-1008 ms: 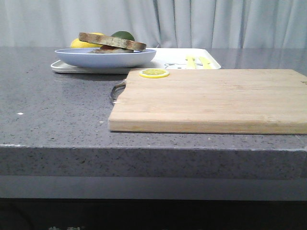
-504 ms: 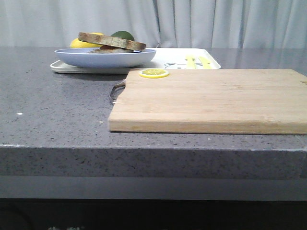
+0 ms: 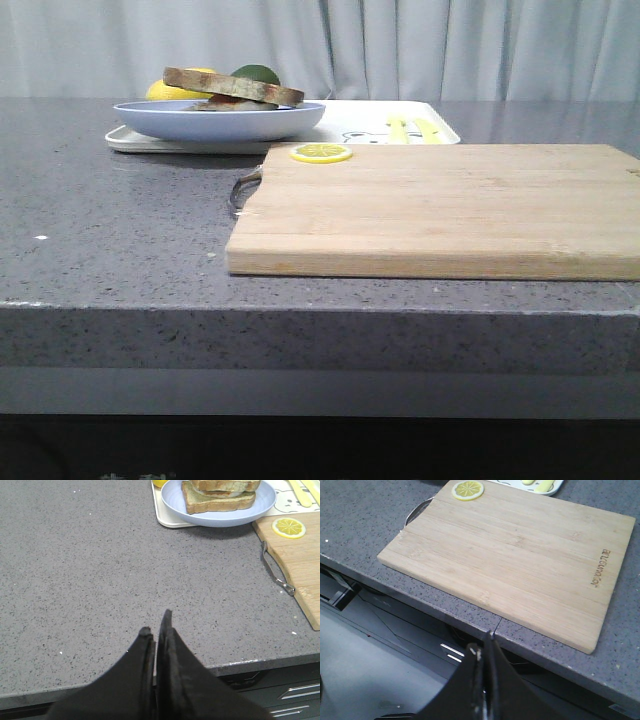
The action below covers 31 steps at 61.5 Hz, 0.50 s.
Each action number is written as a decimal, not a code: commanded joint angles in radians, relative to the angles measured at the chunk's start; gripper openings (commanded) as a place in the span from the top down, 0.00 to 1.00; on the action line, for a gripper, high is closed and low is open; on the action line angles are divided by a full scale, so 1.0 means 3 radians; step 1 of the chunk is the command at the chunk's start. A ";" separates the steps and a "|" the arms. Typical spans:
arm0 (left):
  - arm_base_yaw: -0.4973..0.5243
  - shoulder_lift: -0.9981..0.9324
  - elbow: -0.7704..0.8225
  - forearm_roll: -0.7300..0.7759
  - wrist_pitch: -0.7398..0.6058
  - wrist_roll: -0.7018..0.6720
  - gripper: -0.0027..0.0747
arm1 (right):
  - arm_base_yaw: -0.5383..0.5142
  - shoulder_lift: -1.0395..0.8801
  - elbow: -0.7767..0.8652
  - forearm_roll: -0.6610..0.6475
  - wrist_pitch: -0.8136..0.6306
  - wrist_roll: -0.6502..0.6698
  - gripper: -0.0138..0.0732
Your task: Place bread and move sandwich to tray
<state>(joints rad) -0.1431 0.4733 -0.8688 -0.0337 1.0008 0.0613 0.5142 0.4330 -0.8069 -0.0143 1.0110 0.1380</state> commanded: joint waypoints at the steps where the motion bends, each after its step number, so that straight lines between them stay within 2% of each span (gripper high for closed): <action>1: -0.0024 0.0024 -0.0073 -0.0099 -0.0206 -0.0036 0.99 | -0.0016 0.0014 -0.0069 -0.0014 -0.0200 -0.0015 0.92; 31: -0.0024 0.0024 -0.0073 -0.0099 -0.0228 -0.0036 0.99 | -0.0016 0.0014 -0.0069 -0.0014 -0.0200 -0.0015 0.92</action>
<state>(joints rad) -0.1431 0.4733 -0.8688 -0.0499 1.0008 0.0613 0.5142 0.4330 -0.8069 -0.0143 1.0110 0.1380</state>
